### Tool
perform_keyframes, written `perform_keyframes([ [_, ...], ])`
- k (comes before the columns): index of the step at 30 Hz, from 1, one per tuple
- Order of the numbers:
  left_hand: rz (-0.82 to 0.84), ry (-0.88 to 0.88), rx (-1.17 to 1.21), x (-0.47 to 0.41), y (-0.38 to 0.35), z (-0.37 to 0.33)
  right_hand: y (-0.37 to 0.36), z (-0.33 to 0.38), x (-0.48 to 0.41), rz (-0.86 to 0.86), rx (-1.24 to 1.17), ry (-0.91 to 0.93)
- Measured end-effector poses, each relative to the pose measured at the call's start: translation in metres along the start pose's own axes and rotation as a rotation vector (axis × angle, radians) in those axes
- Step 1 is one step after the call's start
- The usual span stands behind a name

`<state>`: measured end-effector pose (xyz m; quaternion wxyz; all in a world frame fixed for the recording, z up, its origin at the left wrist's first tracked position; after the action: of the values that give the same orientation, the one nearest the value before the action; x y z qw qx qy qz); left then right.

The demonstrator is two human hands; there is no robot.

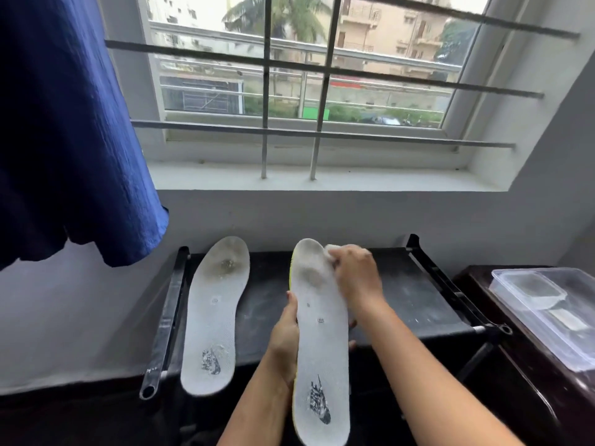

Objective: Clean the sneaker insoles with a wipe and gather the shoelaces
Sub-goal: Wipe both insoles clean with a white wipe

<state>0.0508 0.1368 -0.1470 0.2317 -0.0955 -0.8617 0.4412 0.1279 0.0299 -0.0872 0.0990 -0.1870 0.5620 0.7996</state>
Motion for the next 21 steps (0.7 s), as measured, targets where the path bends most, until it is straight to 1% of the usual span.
perform_keyframes([
  [1, -0.001, 0.017, -0.017, 0.001, 0.001, 0.001, 0.008, -0.007, -0.007, -0.039, -0.031, -0.075],
  [2, 0.002, 0.026, -0.019, 0.002, -0.001, 0.0, 0.014, -0.008, -0.012, -0.083, -0.063, -0.101],
  [3, 0.006, 0.029, -0.012, 0.002, -0.001, 0.001, 0.019, 0.0, -0.014, -0.121, -0.083, -0.063],
  [4, 0.0, 0.032, 0.003, 0.0, -0.003, 0.0, 0.021, 0.013, -0.013, -0.152, -0.104, 0.015],
  [5, -0.021, 0.021, 0.021, -0.002, -0.004, -0.001, 0.02, 0.027, -0.011, -0.148, -0.132, 0.105],
  [7, -0.074, -0.033, 0.015, -0.009, -0.001, -0.004, 0.006, 0.046, -0.004, -0.057, -0.108, 0.26],
  [8, -0.08, -0.043, -0.001, -0.009, 0.0, -0.006, -0.002, 0.046, -0.004, -0.019, -0.077, 0.294],
  [9, -0.069, -0.039, -0.013, -0.008, 0.0, -0.007, -0.007, 0.041, -0.007, -0.014, -0.072, 0.273],
  [12, -0.003, 0.002, -0.017, -0.005, 0.0, -0.005, -0.006, 0.015, -0.021, -0.027, -0.058, 0.025],
  [13, 0.016, 0.013, -0.01, -0.005, -0.001, -0.004, -0.005, 0.01, -0.023, -0.033, -0.044, -0.015],
  [15, 0.035, 0.03, -0.004, -0.005, -0.004, -0.004, -0.003, 0.009, -0.02, -0.018, -0.059, 0.008],
  [18, 0.0, -0.002, 0.035, -0.01, -0.001, -0.005, -0.002, 0.023, 0.0, 0.121, -0.149, 0.165],
  [19, -0.016, -0.022, 0.037, -0.011, 0.0, -0.006, 0.001, 0.026, 0.008, 0.168, -0.225, 0.178],
  [21, 0.023, -0.016, 0.06, -0.011, -0.002, -0.007, 0.01, 0.027, 0.02, 0.251, -0.311, 0.146],
])
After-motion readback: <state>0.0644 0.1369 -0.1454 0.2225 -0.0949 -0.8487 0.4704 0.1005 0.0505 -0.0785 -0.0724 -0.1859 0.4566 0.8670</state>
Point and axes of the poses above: each hand's wrist, its own x-axis away from the middle knuckle, its own y-axis out of the back of the hand, z = x × y, the point moved 2 cm from there along -x, towards the middle knuckle, and after that the axes turned 3 degrees about x, right-handed, at the moved point
